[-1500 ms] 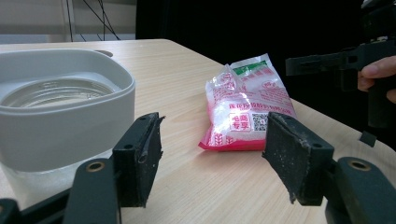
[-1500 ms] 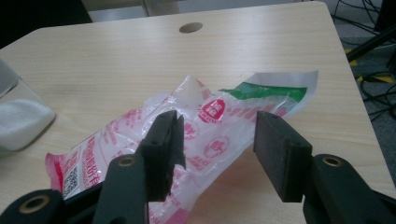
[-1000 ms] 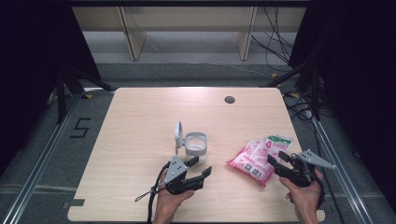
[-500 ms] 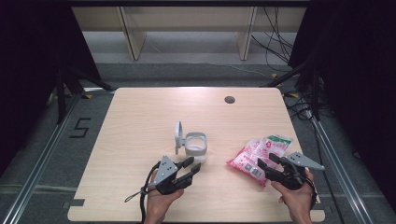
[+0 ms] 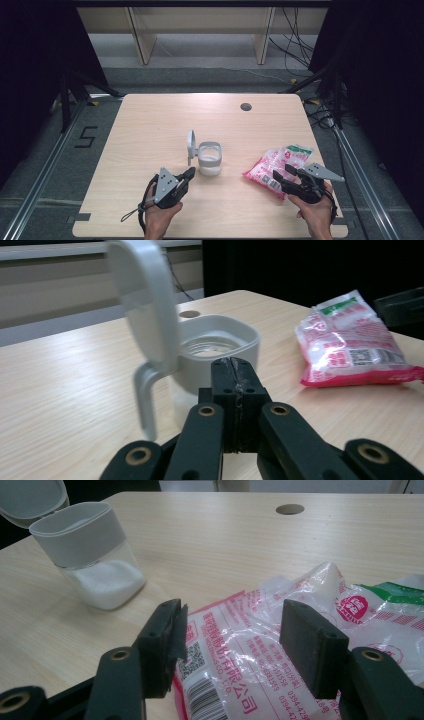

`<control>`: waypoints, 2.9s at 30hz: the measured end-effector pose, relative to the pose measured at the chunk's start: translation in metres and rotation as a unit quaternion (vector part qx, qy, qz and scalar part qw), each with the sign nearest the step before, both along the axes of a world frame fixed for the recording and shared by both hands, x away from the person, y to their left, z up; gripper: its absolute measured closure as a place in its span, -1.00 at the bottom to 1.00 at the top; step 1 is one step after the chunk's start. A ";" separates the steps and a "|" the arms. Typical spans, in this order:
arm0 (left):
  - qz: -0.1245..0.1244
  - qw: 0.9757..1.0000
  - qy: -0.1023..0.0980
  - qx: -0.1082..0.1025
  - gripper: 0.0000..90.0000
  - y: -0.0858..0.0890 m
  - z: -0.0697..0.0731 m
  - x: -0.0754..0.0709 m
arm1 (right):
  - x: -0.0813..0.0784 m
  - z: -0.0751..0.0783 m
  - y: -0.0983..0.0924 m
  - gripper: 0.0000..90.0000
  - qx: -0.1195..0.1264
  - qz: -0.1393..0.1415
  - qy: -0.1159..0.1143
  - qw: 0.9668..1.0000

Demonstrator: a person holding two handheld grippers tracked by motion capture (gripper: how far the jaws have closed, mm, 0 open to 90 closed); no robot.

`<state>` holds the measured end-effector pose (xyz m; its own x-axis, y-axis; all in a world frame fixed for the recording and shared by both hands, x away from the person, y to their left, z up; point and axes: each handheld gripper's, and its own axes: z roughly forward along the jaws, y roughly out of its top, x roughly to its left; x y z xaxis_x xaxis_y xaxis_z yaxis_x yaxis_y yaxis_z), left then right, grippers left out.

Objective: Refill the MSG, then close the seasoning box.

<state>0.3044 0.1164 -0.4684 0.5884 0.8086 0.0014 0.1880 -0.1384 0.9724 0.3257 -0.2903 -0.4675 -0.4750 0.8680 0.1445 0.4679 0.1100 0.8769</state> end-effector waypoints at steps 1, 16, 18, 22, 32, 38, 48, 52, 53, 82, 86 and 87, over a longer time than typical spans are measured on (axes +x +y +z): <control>0.007 1.000 -0.001 -0.006 0.98 0.003 -0.001 0.000 | -0.002 0.000 0.003 -0.04 0.014 -0.009 0.015 1.000; 0.032 0.999 0.008 -0.004 0.98 0.011 -0.003 0.014 | -0.002 -0.001 0.005 -0.03 0.001 0.005 0.002 1.000; 0.034 0.999 0.008 -0.006 0.98 0.013 -0.003 0.016 | -0.002 -0.001 0.005 -0.04 0.004 0.009 -0.002 1.000; 0.040 0.999 0.006 -0.009 0.98 0.017 -0.003 0.022 | -0.003 0.000 0.007 -0.04 0.001 0.012 -0.002 1.000; 0.041 0.999 0.018 -0.015 0.98 0.019 -0.001 0.035 | -0.006 -0.002 0.012 -0.05 0.012 0.021 -0.006 1.000; 0.040 0.999 0.022 -0.016 0.98 0.021 0.000 0.042 | -0.009 -0.001 0.014 -0.05 0.005 0.022 -0.001 1.000; 0.032 0.999 0.025 -0.018 0.98 0.020 0.001 0.054 | -0.012 -0.001 0.017 -0.05 0.012 0.034 0.001 0.999; 0.031 0.999 0.021 -0.014 0.98 0.018 0.006 0.058 | -0.017 0.000 0.020 -0.05 0.028 0.029 0.015 0.999; 0.030 0.999 0.021 -0.013 0.98 0.017 0.007 0.059 | -0.014 -0.001 0.018 -0.05 0.017 0.043 0.002 0.999; 0.010 1.000 -0.002 -0.004 0.98 -0.001 0.030 0.064 | -0.020 -0.001 0.020 -0.05 0.022 0.041 -0.004 0.999; 0.004 1.000 -0.002 -0.001 0.98 -0.008 0.030 0.061 | -0.021 -0.001 0.021 -0.05 0.027 0.042 -0.001 0.999; 0.001 1.000 -0.003 0.001 0.98 -0.009 0.030 0.061 | -0.019 -0.002 0.021 -0.05 0.023 0.041 -0.005 0.999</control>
<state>0.3655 0.1073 -0.4386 0.5871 0.8095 0.0060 0.1822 -0.1394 0.9733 0.3063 -0.2690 -0.4696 -0.5463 0.8186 0.1773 0.4495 0.1080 0.8867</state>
